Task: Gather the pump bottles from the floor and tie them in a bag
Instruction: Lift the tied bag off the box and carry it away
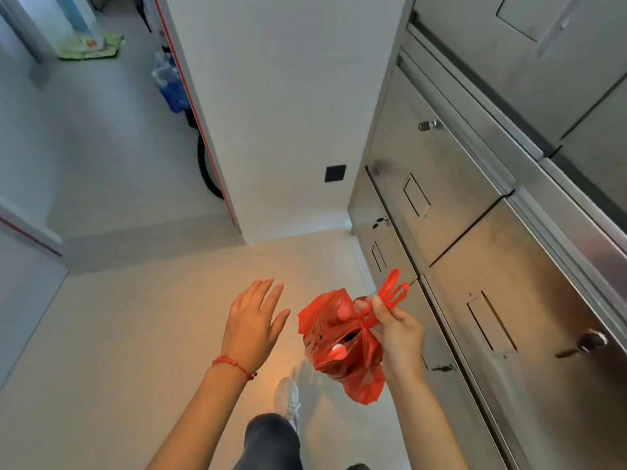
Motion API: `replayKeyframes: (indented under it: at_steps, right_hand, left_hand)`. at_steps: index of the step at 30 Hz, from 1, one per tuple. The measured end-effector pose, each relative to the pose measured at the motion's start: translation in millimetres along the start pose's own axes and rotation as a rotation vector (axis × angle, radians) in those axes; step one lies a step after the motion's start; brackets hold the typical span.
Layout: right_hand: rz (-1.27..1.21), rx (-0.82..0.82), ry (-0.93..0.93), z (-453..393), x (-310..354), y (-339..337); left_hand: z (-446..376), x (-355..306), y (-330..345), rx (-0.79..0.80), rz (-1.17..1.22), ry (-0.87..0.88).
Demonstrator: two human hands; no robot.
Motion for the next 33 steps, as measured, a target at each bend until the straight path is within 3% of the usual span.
replayKeyframes:
  at_steps: [21, 33]
  right_hand:
    - [0.128, 0.092, 0.074, -280.2, -4.2, 172.0]
    - [0.144, 0.029, 0.061, -403.5, -118.3, 210.5]
  left_hand:
    - [-301.0, 9.3, -17.3, 0.045, 0.020, -0.139]
    - [-439.8, 61.6, 63.6, -0.016, 0.071, -0.105]
Point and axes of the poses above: each hand's wrist, its own z-axis away from the middle knuckle, its own y-axis out of the palm, x = y × z, the point moved 6 cm from there along -z, towards the middle knuckle, and after that the axes turned 11 degrees about -y, right-handed, at the moved point
